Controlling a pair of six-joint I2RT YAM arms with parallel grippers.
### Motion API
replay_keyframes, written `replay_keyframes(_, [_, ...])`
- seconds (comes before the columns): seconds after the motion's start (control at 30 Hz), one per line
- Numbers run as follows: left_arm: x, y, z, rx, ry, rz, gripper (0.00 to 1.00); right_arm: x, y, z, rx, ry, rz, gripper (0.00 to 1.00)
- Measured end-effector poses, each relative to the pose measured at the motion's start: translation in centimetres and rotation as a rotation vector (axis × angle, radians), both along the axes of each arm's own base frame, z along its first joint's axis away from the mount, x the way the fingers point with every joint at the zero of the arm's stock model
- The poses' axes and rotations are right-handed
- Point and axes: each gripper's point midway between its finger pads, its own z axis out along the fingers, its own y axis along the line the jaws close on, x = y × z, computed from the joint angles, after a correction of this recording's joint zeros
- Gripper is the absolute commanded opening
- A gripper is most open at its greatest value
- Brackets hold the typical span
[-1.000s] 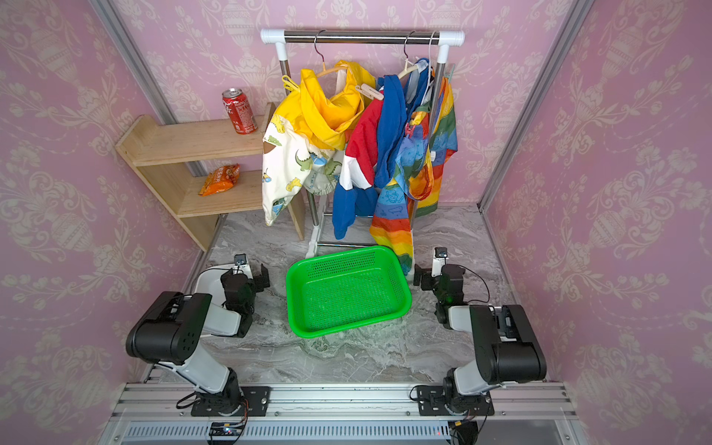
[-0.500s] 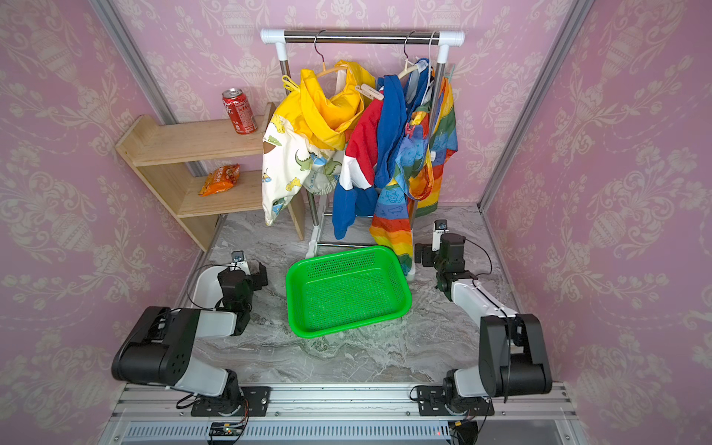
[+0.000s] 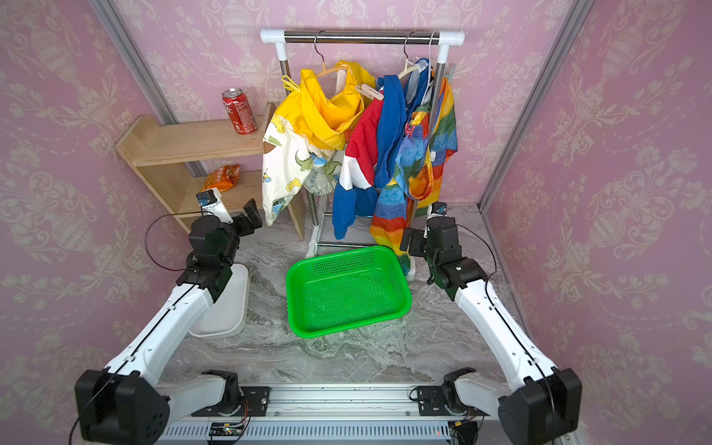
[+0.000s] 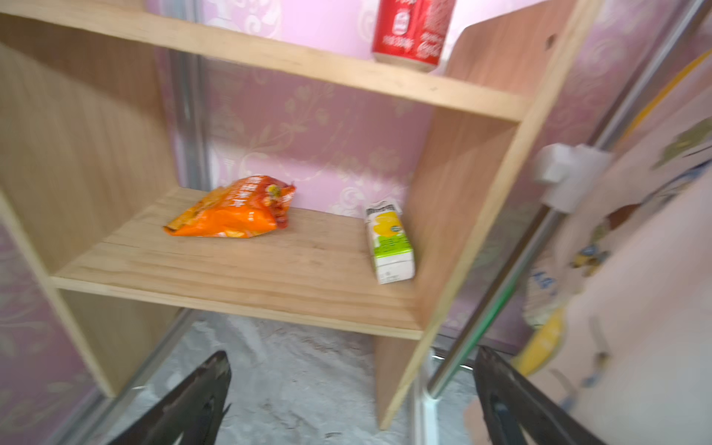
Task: Remove the clothespins securing jackets to the hanger
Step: Adjust the hanger on the clothesline.
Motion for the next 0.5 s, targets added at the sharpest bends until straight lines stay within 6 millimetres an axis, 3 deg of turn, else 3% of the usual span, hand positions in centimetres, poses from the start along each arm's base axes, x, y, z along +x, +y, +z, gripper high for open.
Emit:
replay_keyframes(0.13, [-0.6,-7.4,0.1,-0.179,0.034,-0.176,0.99,-2.4,2.7,3.6,0.168,-0.031,0.025,1.0])
replay_keyframes(0.27, [-1.7,-13.7,-1.9,-0.289,0.135,-0.295,0.99,-3.6,5.3,5.2,0.304,-0.004,0.062,1.0])
replay_keyframes(0.37, [-2.5,-16.5,-2.0,-0.304,0.175,-0.347,0.99,-3.6,6.8,6.5,0.345,0.007,0.099,1.0])
replay_keyframes(0.5, [-2.7,-18.1,0.2,-0.383,0.062,-0.447,0.99,-3.1,7.6,7.0,0.356,0.066,0.09,1.0])
